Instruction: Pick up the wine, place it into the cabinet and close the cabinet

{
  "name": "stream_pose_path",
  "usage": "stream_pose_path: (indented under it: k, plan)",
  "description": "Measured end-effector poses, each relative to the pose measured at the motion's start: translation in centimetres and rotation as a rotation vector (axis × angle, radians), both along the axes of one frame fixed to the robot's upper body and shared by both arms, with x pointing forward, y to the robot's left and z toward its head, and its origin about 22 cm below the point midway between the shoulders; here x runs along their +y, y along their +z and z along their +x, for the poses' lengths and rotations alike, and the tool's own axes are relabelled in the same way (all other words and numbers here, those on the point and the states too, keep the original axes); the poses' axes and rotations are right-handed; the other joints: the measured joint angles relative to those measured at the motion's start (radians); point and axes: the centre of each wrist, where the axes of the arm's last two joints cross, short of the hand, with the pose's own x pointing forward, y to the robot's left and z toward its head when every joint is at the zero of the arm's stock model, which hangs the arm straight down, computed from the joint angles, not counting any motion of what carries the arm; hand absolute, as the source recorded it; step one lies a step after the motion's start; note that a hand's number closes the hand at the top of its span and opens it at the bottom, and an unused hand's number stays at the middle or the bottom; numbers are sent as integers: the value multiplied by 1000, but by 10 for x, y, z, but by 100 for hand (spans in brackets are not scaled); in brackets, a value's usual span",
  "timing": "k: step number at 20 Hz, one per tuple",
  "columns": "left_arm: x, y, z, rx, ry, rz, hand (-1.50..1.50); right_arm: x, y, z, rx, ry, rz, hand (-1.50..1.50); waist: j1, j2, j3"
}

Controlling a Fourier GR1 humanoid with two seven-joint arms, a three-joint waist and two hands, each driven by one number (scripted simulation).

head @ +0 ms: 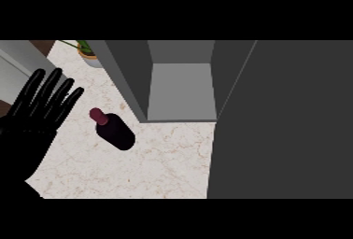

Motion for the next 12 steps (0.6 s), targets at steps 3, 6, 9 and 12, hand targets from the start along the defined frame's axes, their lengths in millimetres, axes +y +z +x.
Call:
stream_pose_path:
  k: [3, 6, 9, 12]
  plan:
    - [11, 22, -5, 21, -26, -16, -150, 0, 6, -8, 28, 2, -8, -150, 4, 0, 0]
    - [22, 36, -7, 44, -27, -28, -150, 5, 10, -12, 57, 15, 2, -150, 5, 0, 1]
    - [30, 49, -13, 53, -35, -41, -150, 11, 15, -16, 71, 27, 4, -150, 7, 0, 0]
    - [34, 67, -22, 58, -41, -45, -150, 13, 19, -17, 82, 25, 0, -150, 8, 0, 1]
